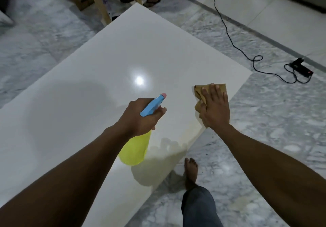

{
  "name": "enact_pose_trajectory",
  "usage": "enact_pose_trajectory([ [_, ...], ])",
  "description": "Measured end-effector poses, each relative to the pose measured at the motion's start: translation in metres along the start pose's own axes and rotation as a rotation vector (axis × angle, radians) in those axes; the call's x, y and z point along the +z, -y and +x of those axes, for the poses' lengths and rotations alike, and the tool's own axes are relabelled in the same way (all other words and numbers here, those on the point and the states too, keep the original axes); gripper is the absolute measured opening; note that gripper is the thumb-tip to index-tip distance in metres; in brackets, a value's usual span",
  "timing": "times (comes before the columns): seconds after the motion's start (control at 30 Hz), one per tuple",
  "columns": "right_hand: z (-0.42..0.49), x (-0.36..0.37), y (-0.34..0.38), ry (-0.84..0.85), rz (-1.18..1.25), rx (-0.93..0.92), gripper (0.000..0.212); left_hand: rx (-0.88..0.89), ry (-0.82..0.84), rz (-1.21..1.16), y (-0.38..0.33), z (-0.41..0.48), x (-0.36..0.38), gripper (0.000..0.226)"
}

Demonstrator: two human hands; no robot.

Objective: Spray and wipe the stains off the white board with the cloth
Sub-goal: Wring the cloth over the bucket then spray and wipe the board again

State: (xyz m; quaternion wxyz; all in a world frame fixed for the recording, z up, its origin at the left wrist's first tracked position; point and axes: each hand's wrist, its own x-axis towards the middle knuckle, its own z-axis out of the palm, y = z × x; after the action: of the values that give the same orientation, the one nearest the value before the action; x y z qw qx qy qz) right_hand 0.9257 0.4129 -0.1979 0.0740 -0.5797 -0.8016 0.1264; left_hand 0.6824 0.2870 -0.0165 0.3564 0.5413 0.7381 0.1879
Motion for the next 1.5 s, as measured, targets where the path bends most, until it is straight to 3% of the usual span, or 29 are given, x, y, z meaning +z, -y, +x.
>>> enact_pose_trajectory([
  [0.23, -0.134, 0.043, 0.101, -0.025, 0.02, -0.036, 0.062, -0.028, -0.045, -0.028, 0.094, -0.157, -0.016, 0.029],
  [0.47, -0.253, 0.075, 0.197, 0.005, 0.049, -0.116, 0.063, -0.169, -0.055, -0.009, 0.187, -0.3, -0.041, 0.029],
  [1.13, -0.4, 0.125, 0.336, -0.031, 0.109, -0.075, 0.06, -0.25, -0.103, -0.067, 0.297, -0.458, -0.063, 0.033],
  [1.5, -0.603, 0.192, 0.52, -0.089, 0.147, -0.132, 0.063, -0.263, -0.13, -0.122, 0.46, -0.656, -0.104, 0.03],
])
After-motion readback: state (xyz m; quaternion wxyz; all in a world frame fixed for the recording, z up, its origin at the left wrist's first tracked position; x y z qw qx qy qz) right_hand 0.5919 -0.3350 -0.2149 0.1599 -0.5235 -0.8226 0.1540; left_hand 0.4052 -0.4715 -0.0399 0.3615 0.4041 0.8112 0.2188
